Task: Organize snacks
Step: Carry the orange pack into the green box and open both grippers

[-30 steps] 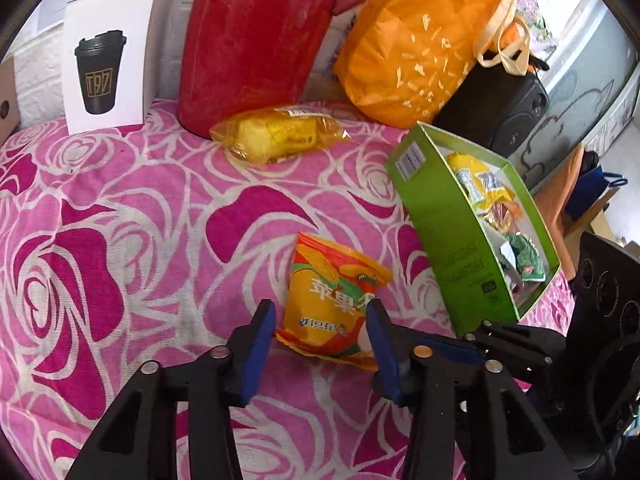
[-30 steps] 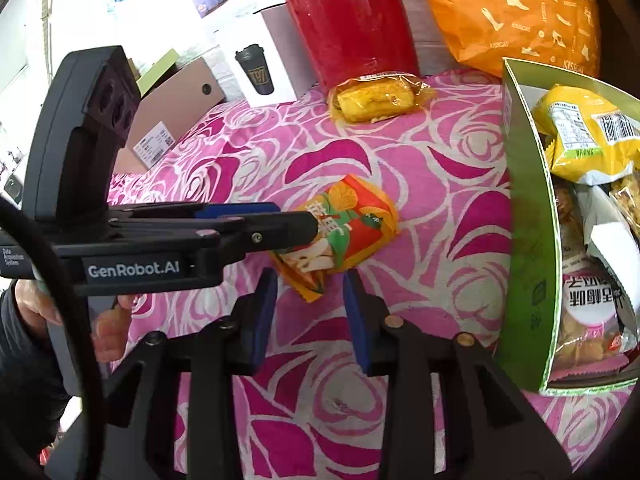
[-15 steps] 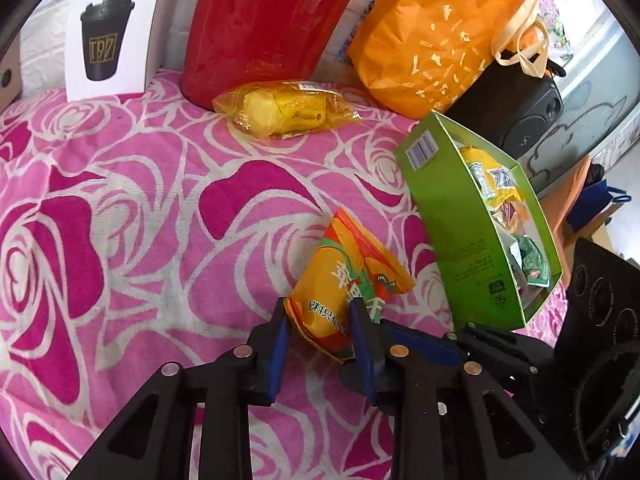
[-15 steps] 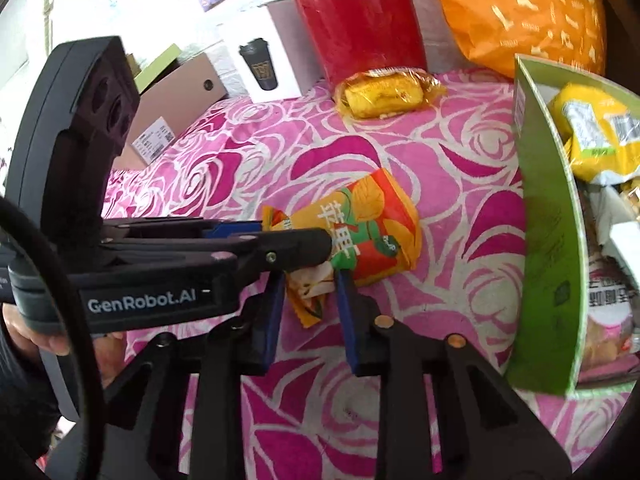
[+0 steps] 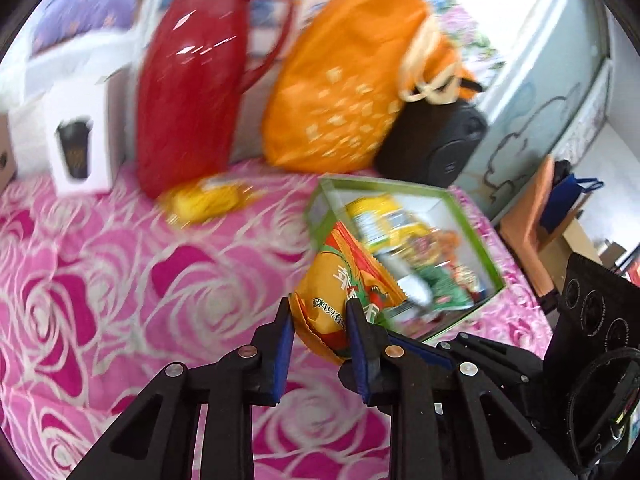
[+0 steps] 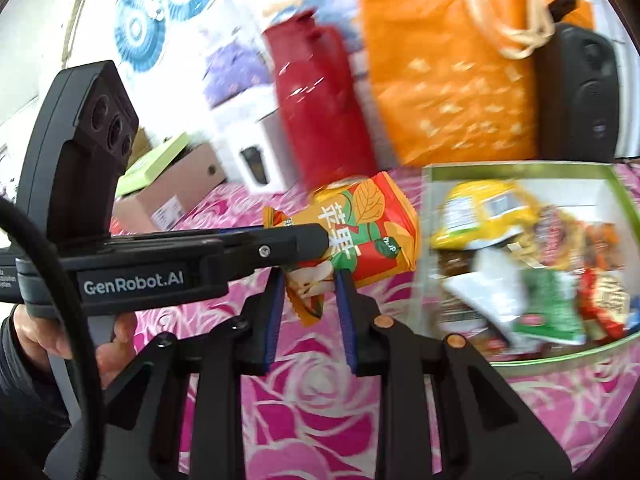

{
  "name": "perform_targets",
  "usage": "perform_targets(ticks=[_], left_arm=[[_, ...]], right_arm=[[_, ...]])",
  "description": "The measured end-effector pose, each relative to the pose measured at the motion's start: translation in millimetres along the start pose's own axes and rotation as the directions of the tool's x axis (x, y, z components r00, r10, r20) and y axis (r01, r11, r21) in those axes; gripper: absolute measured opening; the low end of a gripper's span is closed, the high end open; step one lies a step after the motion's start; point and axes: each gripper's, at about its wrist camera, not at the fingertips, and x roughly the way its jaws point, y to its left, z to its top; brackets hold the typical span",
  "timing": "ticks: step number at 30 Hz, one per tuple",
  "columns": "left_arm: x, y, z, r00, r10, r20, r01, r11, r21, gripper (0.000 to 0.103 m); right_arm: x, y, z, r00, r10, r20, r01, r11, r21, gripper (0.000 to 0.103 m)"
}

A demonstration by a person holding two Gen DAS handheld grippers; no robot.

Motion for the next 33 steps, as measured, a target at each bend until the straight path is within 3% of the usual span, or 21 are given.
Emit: perform_targets(ticks=[5,12,20,21,22,23,24,25,26,27,29,33], left_arm=[[18.5,-44.7,14.0,0.998,-0.061,-0.002,0.061,0.996,0.058,0.025],[81.1,-108.6,26.9,0.986,-0.149,-0.069,0.156,0.981,0.115,0.025],[127.8,-140.5,34.0,0.978,-0.174,-0.118,0.19,0.972,0.137,0.025],[133.0,-141.4,35.7,0.979,-0.165,-0.119,0.181,0.973,0.142,0.025],[136.0,-140.6,36.0,0.98,-0.156,-0.119,0.173,0.974,0.144,0.025],[139.3,-139.4,36.8,0.982,-0.144,-0.118,0.161,0.976,0.145,0.028],[141.8,-137.7,36.8,0.985,-0.131,-0.114,0.147,0.978,0.147,0.037],[143.6,-136.6,36.2,0.987,-0.112,-0.114,0.128,0.98,0.149,0.048],[142.1,-134.0,34.6,0.992,-0.078,-0.103,0.093,0.984,0.152,0.073],[139.3,-132.5,33.2,0.995,-0.056,-0.083,0.069,0.986,0.154,0.084],[130.4,-127.5,31.0,0.999,-0.03,-0.031,0.034,0.986,0.164,0.086],[123.8,-121.4,31.9,0.999,-0.012,-0.038,0.017,0.987,0.159,0.087]], right_arm=[[-26.7,-49.7,-4.6,0.996,-0.076,0.039,0.072,0.994,0.086,0.028],[-46.9,-113.6,-14.3,0.986,-0.16,0.049,0.147,0.969,0.196,0.028],[-33.2,-159.4,-16.2,0.98,-0.196,0.032,0.182,0.952,0.246,0.03],[-31.4,-162.7,-16.9,0.98,-0.199,0.028,0.186,0.95,0.25,0.033],[-29.2,-166.0,-17.8,0.979,-0.201,0.02,0.189,0.948,0.257,0.045],[-28.5,-167.5,-19.2,0.977,-0.215,0.017,0.203,0.944,0.26,0.052],[-29.3,-168.2,-20.4,0.974,-0.224,0.02,0.212,0.944,0.255,0.064],[-30.3,-167.3,-22.4,0.971,-0.237,0.031,0.223,0.943,0.246,0.067],[-30.4,-166.9,-23.0,0.969,-0.243,0.034,0.228,0.943,0.243,0.069],[-29.8,-166.9,-23.7,0.968,-0.25,0.032,0.235,0.941,0.244,0.072],[-28.1,-167.6,-25.2,0.966,-0.258,0.018,0.245,0.935,0.256,0.074],[-29.5,-163.2,-25.0,0.963,-0.269,0.009,0.258,0.931,0.257,0.075]])
